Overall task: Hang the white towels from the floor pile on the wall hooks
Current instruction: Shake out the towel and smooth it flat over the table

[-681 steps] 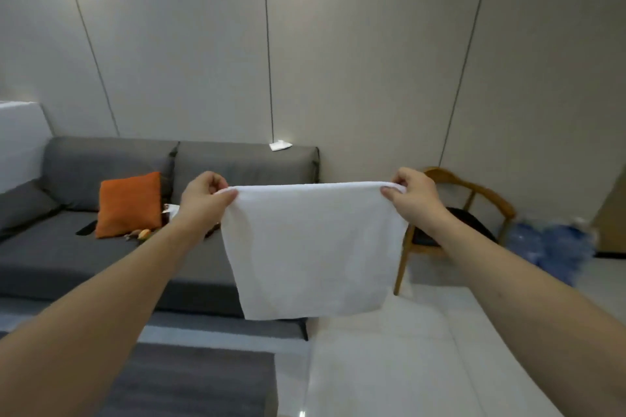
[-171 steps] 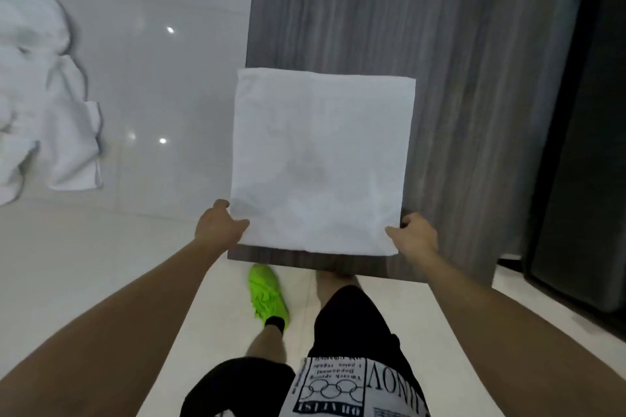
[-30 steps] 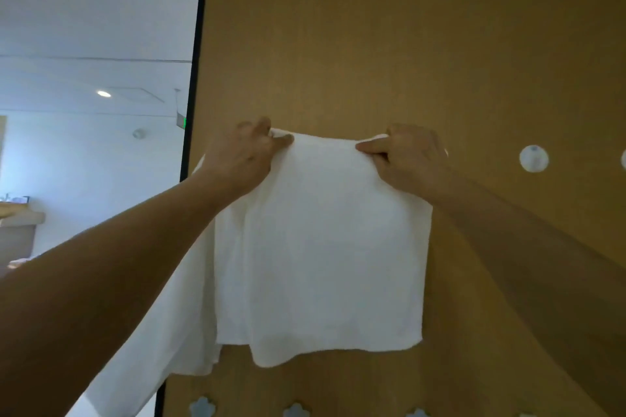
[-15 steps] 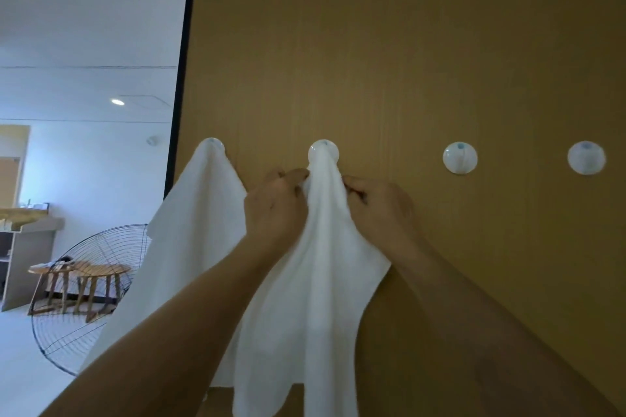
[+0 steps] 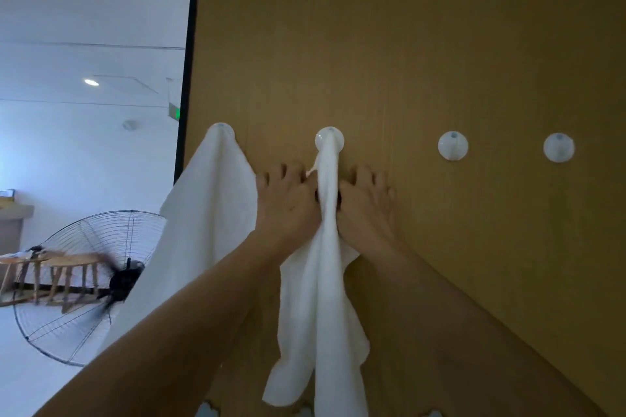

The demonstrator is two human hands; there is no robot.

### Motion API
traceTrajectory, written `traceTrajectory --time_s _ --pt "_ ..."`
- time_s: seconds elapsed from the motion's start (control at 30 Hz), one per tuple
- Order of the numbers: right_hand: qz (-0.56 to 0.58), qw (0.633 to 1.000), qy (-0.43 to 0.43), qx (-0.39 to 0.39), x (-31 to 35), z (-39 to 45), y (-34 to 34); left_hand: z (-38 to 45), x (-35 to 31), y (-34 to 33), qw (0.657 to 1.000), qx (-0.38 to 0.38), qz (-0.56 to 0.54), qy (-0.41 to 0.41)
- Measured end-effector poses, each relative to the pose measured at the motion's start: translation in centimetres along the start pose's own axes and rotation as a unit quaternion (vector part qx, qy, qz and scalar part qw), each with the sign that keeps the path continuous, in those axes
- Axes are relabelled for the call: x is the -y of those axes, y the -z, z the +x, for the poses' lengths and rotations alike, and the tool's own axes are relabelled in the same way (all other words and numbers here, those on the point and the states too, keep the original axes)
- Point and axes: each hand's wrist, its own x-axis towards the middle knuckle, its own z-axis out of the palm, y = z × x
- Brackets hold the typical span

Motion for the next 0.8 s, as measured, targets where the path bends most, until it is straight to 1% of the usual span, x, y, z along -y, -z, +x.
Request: traceTrajectory --time_s 0.03,0.07,0.1,0.17,0.2,0.27,0.3,0.33,0.43,0.53,0.7,0.8 --pt "0.021 1.000 -0.002 0.021 -0.1 0.0 0.2 -0.6 0.1 0.0 1.000 0.024 0.018 -0.008" --pt "0.034 0.999 0.003 0.039 0.0 -0.2 0.1 -1.2 0.3 -0.3 0.999 0.053 0.008 -0.005" --pt "0.055 0.997 0.004 0.059 0.1 -0.6 0.1 -1.8 0.5 -0.5 0.996 0.083 -0.032 0.010" --pt "0.152 0.984 -0.018 0.095 1.0 -2.2 0.4 -3.1 1.0 -0.9 0.979 0.121 -0.159 0.032" --pt "0.183 0.978 -0.035 0.092 1.5 -3.2 0.9 -3.8 1.2 -1.0 0.965 0.130 -0.227 0.033" --pt "0.195 0.976 -0.063 0.078 2.7 -5.4 2.1 -5.3 1.8 -0.4 0.929 0.150 -0.335 0.047" --pt "0.185 0.976 -0.077 0.086 3.3 -6.4 2.7 -5.9 2.2 0.1 0.918 0.157 -0.361 0.055" --pt "0.163 0.978 -0.091 0.096 3.8 -7.2 3.2 -6.4 2.7 0.6 0.916 0.156 -0.366 0.053" --pt "0.091 0.979 -0.150 0.100 5.1 -9.7 4.9 -7.3 3.7 2.5 0.941 0.108 -0.321 -0.005" --pt "0.036 0.984 -0.151 0.091 5.7 -12.1 7.1 -8.1 3.1 4.7 0.944 0.084 -0.313 -0.058" --pt "-0.074 0.975 -0.189 0.085 5.4 -17.3 13.3 -11.0 -0.9 8.3 0.917 0.096 -0.371 -0.108" --pt "-0.151 0.958 -0.231 0.082 5.0 -21.8 18.4 -13.2 -5.2 11.0 0.904 0.116 -0.386 -0.146"
